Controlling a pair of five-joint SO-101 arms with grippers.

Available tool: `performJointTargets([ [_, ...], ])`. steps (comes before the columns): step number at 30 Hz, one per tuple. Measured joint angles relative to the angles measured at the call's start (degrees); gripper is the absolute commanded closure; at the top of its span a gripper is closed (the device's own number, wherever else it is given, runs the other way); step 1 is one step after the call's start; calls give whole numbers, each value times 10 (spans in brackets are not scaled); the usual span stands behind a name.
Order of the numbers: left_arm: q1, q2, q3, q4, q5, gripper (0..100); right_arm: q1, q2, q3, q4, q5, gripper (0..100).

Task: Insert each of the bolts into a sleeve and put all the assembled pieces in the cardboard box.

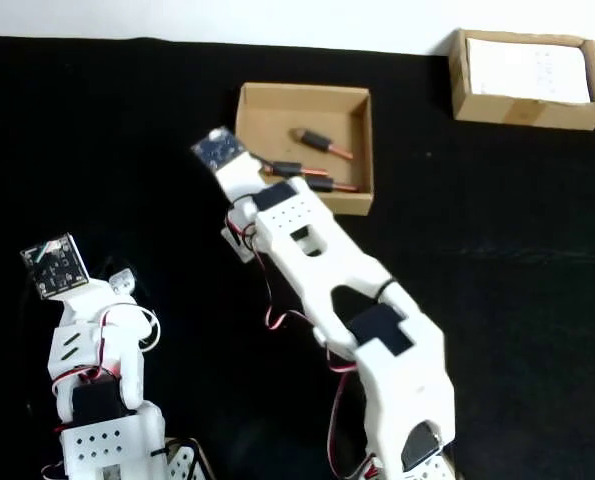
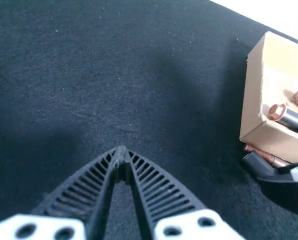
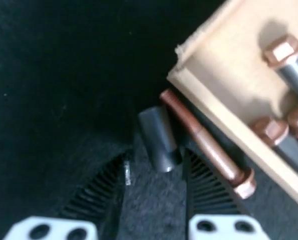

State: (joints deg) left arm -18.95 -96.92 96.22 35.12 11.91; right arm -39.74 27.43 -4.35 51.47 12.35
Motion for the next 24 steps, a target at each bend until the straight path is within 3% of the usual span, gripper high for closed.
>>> performJointTargets([
  [6, 0, 0, 0, -2, 0, 990, 11, 38, 0, -48, 39, 876],
  [9, 0, 0, 0, -2, 0, 990, 15, 60, -2, -64, 40, 990],
  [13, 0, 0, 0, -7, 0, 990, 26, 92, -37, -57, 42, 993],
  [19, 0, 2, 0, -21, 0, 990, 40, 112, -163, 77, 39, 991],
  [24, 0, 2, 0, -21, 0, 990, 76, 89, -287, 234, -40, 991],
])
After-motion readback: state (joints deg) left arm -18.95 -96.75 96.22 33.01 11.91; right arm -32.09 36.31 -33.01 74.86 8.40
